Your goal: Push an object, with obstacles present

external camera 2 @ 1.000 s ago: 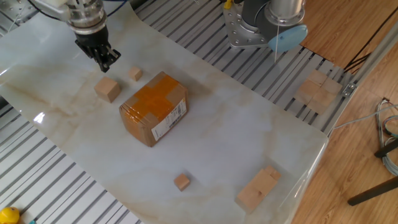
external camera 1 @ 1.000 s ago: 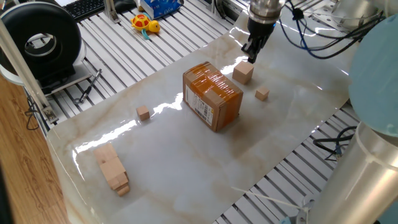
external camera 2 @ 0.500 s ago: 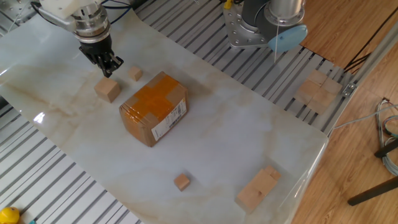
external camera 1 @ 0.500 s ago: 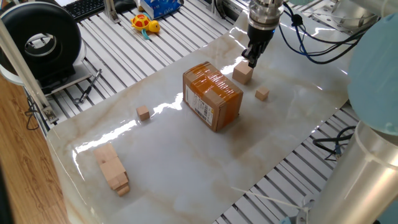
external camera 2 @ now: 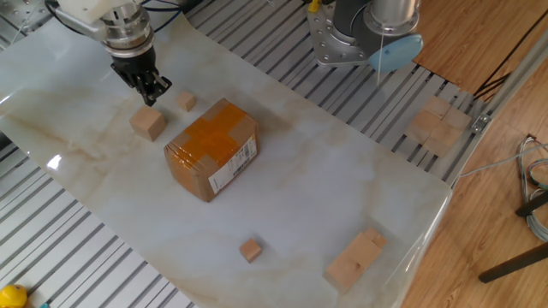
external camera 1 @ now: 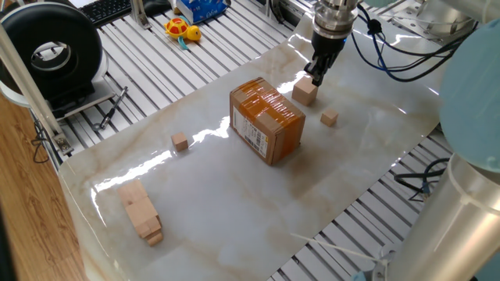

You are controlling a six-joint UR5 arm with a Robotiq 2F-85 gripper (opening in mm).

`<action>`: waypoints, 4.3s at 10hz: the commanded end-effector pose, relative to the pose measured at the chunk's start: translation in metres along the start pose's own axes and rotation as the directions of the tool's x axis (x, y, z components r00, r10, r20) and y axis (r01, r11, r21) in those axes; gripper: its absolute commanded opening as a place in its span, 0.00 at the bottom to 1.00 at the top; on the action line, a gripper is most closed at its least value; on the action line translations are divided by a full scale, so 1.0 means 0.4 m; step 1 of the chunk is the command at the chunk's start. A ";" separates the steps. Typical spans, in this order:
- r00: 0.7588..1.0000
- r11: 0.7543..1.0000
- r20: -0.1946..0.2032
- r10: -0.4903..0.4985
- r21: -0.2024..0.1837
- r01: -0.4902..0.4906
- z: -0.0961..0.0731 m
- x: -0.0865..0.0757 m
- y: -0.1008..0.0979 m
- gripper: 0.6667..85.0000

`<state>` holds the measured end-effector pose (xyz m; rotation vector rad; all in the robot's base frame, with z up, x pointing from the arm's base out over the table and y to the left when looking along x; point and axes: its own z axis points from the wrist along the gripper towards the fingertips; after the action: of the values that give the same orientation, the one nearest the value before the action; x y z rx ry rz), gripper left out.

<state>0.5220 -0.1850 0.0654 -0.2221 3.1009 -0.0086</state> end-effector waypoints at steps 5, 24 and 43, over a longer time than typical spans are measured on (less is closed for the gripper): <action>0.999 1.000 0.038 0.010 -0.024 -0.009 0.017 0.018 -0.008 0.01; 0.998 1.000 0.061 -0.022 -0.016 0.023 0.084 -0.041 -0.023 0.01; 0.998 0.998 0.055 -0.033 -0.052 0.036 0.059 -0.143 0.084 0.01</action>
<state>0.5742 -0.1472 0.0404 -0.2951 3.0512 0.0443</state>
